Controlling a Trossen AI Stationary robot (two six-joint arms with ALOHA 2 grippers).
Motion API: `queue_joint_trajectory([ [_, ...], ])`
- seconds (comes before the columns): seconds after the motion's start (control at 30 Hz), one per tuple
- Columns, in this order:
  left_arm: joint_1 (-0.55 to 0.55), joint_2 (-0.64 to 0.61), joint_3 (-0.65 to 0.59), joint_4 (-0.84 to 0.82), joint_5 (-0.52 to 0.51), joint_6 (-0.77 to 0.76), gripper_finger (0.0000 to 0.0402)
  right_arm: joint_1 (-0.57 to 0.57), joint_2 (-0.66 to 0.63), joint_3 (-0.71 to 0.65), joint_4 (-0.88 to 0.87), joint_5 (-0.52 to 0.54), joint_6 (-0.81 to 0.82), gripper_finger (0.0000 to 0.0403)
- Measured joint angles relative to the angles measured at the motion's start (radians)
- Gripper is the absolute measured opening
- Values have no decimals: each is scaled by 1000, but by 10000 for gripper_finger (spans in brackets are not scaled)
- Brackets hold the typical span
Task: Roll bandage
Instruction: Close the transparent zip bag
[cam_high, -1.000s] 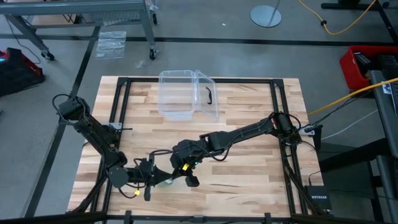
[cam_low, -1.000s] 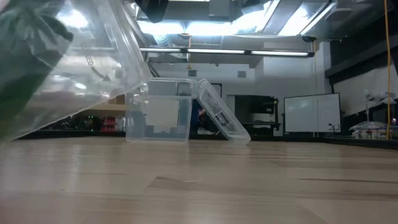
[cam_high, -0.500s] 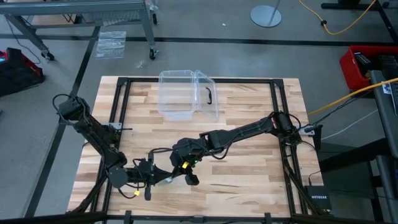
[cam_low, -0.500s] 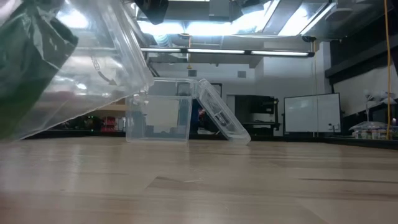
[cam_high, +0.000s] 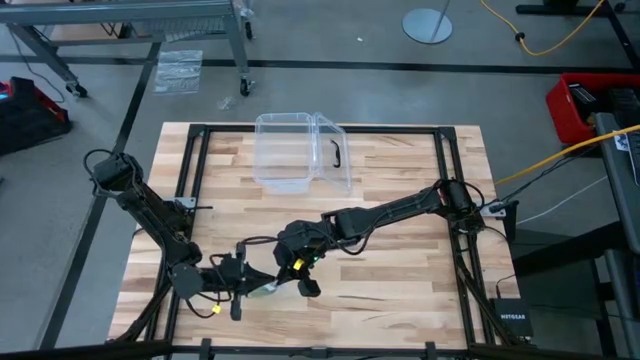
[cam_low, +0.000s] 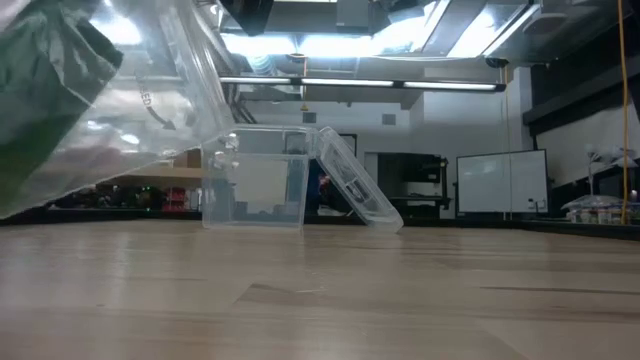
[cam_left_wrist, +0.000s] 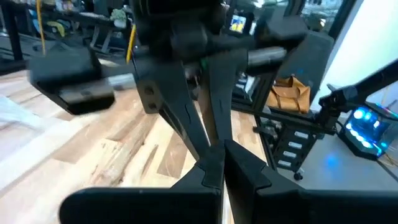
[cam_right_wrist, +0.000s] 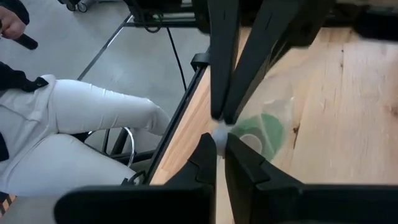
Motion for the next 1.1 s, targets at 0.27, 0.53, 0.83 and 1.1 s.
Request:
queue_joint_trajectory([
  [0.27,-13,-23,2,14,-33,34,1,4,6,-5,-67,0,0,17],
  [0.53,-32,-38,2,8,-18,-52,1,2,5,-5,-39,2,0,17],
  [0.83,-31,-38,2,-133,3,-191,82,2,5,-5,-8,7,0,17],
  [1.1,-31,-38,2,-139,3,-204,137,1,4,-4,61,7,0,17],
])
